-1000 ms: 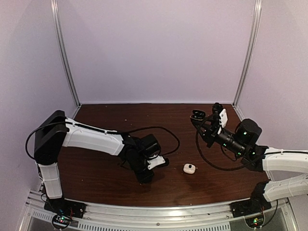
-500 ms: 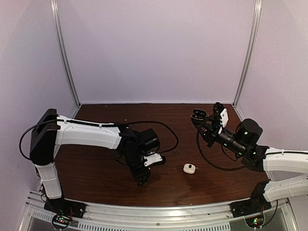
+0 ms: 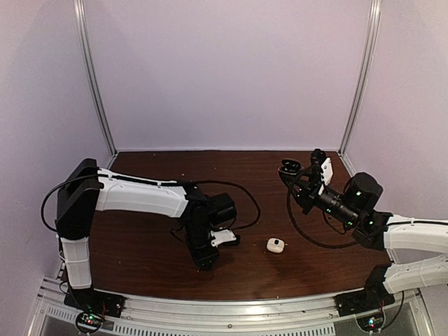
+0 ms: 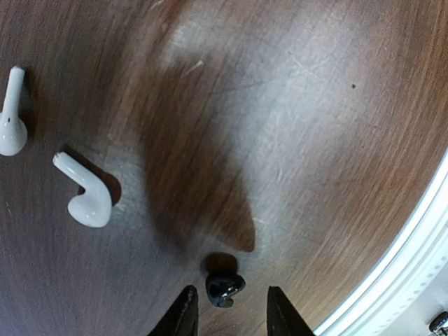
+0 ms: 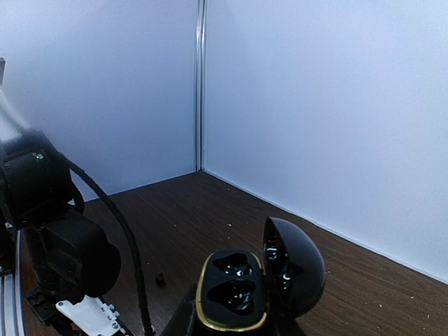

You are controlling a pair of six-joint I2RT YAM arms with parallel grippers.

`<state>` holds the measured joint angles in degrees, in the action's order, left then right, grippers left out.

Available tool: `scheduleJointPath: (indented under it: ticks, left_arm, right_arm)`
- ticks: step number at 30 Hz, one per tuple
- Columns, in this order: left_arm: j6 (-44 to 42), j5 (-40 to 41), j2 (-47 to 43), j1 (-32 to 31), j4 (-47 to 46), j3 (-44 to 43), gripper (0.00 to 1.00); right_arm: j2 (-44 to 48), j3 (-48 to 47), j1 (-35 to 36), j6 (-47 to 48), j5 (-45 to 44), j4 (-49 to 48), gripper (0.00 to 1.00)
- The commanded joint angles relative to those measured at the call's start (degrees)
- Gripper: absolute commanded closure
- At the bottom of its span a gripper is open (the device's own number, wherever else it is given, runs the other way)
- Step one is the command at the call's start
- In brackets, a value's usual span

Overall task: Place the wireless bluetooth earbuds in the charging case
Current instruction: Move the right earbud to the center of the board, then pick up the right earbud from the center of the board.

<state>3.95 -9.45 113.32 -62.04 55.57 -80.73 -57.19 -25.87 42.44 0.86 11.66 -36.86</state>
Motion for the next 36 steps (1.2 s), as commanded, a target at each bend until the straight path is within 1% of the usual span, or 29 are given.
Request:
scheduleJointPath:
  ticks: [1, 3, 17, 26, 34, 35, 36]
  left_arm:
    - [0.47, -1.22, 1.61, -0.10, 1.57, -1.95, 0.67]
    - [0.45, -1.51, 2.05, -0.12, 1.56, -2.06, 0.69]
    - [0.19, -1.50, 3.71, -0.35, 1.66, -2.09, 0.76]
    - [0.16, -0.60, 3.93, -1.13, 1.69, -1.20, 0.75]
    - [0.52, 0.39, 3.30, -1.24, 1.28, -0.20, 0.81]
    - [0.46, 0.50, 3.19, -1.21, 1.29, -0.10, 0.80]
    - [0.41, 0.49, 3.13, -1.24, 1.23, 0.09, 0.76]
  right_arm:
    - [1.10, -0.26, -0.50, -0.07, -0.41, -0.74, 1.00]
    - [1.03, -0.18, -0.49, 0.00, -0.33, -0.93, 1.00]
    - [1.90, 0.77, -0.77, -0.25, -0.32, -1.55, 1.00]
    - [1.73, 0.70, -0.93, -0.34, -0.10, -1.48, 1.00]
    - [2.15, 0.56, -1.00, -0.17, -0.49, -0.72, 1.00]
    - [2.21, 0.47, -1.00, -0.16, -0.54, -0.67, 1.00]
    - [2.32, 0.37, -0.97, -0.16, -0.66, -0.48, 1.00]
